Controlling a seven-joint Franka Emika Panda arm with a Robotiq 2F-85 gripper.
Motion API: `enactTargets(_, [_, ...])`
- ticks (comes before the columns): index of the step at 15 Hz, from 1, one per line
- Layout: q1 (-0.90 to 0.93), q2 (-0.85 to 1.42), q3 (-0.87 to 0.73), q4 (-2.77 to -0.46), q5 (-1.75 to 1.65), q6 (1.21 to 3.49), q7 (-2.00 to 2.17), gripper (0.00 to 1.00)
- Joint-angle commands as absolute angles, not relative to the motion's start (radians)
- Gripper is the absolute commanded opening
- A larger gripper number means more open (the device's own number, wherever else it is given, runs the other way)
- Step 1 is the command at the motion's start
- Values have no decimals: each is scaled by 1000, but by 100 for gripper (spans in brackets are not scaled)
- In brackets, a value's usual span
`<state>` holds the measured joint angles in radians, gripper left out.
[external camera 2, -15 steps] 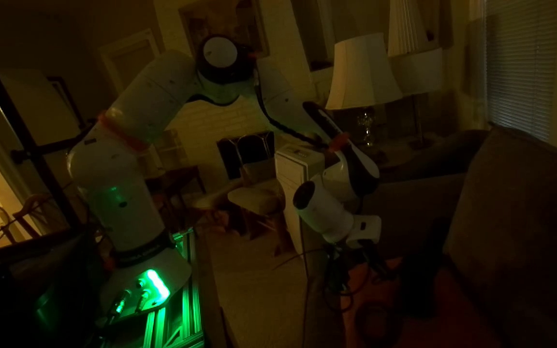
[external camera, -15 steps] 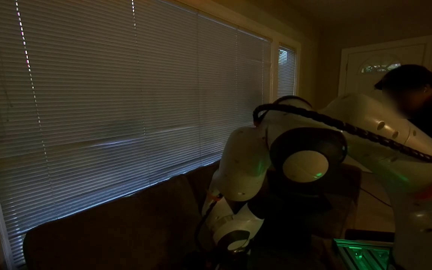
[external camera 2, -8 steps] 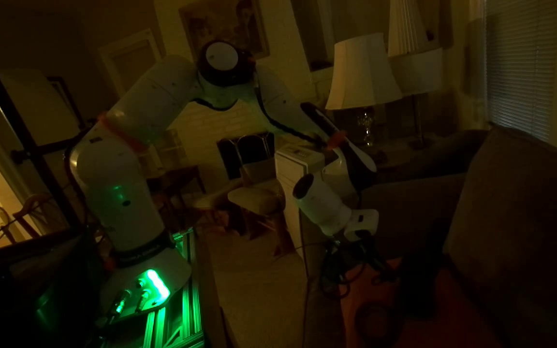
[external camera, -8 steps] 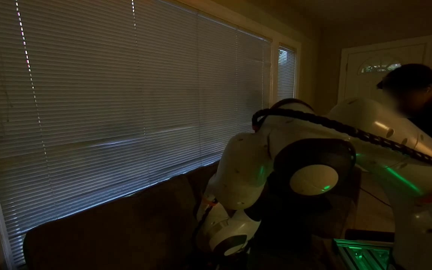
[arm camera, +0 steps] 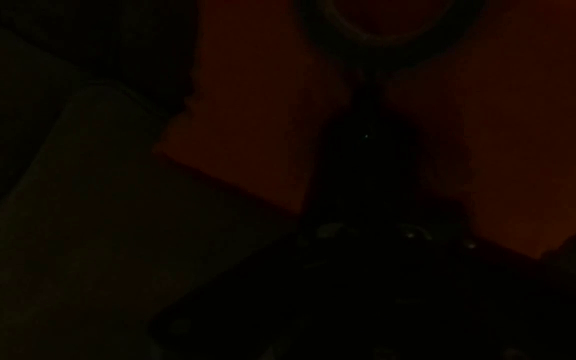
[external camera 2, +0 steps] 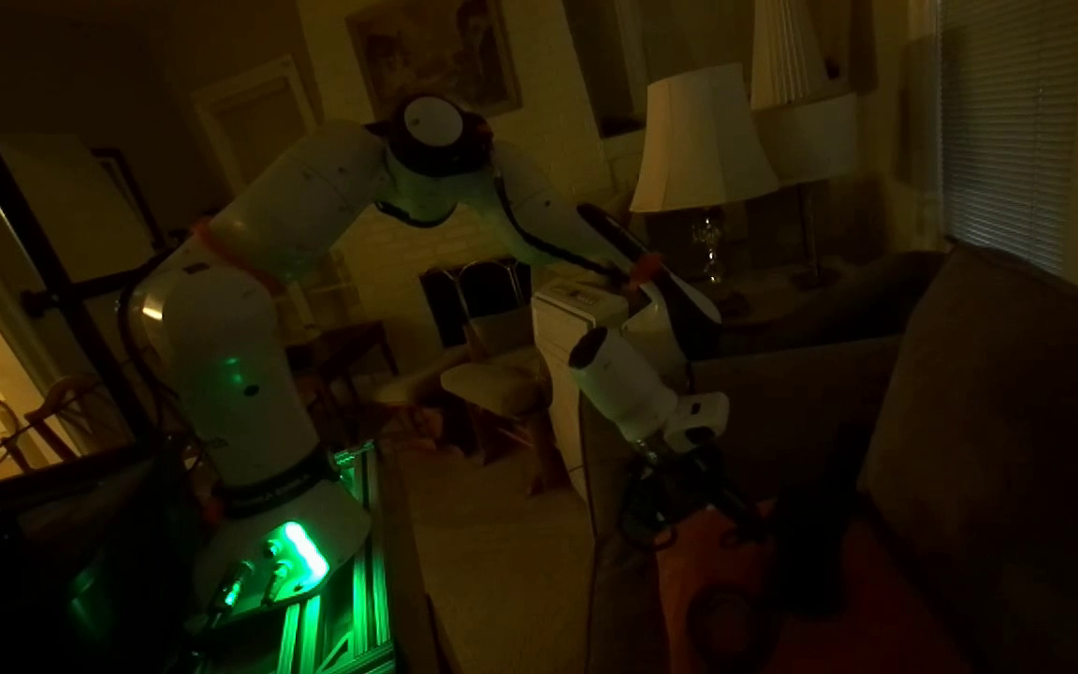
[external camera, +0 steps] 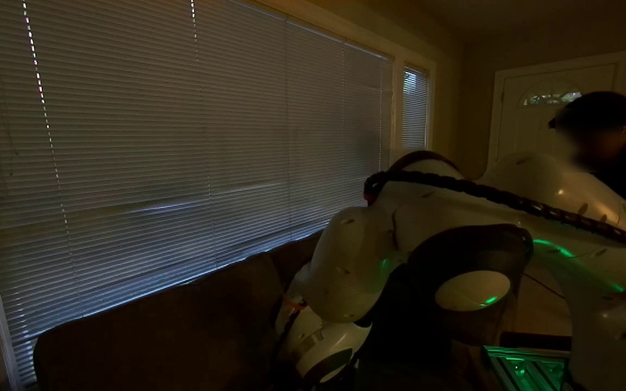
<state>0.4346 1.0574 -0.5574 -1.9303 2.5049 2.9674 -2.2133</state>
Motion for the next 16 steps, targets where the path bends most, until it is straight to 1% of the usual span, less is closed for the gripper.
enactTargets(1, [475, 1105, -575, -1902, 2527, 3011, -2187, 1])
enactTargets(3, [483, 1107, -575, -1904, 2527, 3009, -2181, 1])
enactTargets(4, [448, 1072, -542, -1924, 2516, 2975, -2183, 1])
enactTargets(9, [395, 975, -508, -2023, 2523, 2761, -2110, 1])
enactTargets(15, [395, 852, -570, -2182, 2528, 2459, -2044, 1])
enactTargets(16, [326, 794, -521, -2201, 2528, 2444, -2096, 1])
